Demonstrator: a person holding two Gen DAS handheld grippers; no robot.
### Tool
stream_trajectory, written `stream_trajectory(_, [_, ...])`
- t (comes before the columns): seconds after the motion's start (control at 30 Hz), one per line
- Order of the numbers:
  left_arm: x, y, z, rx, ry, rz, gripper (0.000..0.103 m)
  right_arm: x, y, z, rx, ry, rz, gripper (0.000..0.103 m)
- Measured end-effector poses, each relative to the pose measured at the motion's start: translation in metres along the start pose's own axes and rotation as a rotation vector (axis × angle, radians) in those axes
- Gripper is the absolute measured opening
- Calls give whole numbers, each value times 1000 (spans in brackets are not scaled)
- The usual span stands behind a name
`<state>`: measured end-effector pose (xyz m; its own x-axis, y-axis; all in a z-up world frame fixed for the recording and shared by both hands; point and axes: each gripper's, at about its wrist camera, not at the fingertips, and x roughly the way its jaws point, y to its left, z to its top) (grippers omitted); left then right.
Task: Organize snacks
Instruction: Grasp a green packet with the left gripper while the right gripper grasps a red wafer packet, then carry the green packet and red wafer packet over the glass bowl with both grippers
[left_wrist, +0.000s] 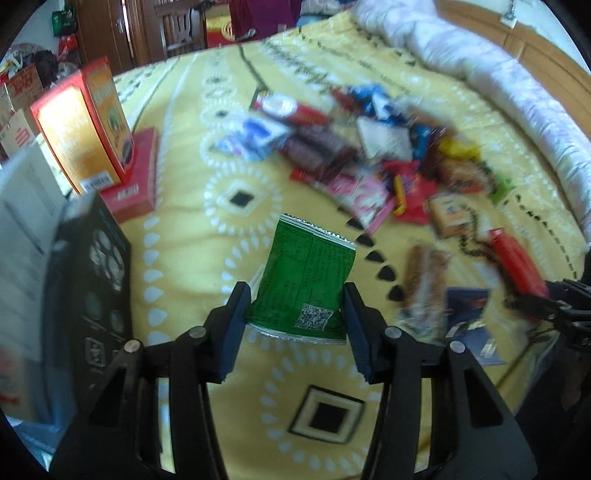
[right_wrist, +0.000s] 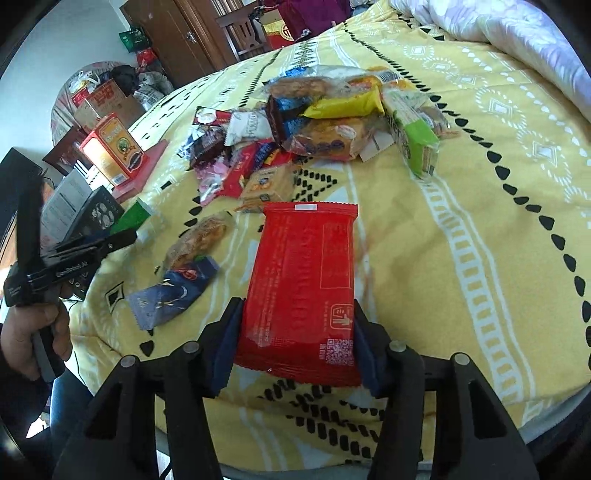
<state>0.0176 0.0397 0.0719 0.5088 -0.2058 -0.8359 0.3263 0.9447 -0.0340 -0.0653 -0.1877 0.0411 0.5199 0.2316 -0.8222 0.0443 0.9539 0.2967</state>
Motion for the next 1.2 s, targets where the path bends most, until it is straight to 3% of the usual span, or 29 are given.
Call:
stream_trajectory(0.3, [-70,23,23,-23,-161,3,51,-29,26,15,-54,-70,-1,58])
stream_trajectory(0.6, [-144,85,25,-148,-305,140,51,-59,84,46,-178,-146,38,58])
stream_trajectory(0.93, [-199,151,0,-299,-389,298,51,-72,195,84,-347,-209,167,58])
stream_trajectory(1.2, [-218,190,-23,-399,-419,351,51,-70,303,94,-493,-204,289,58])
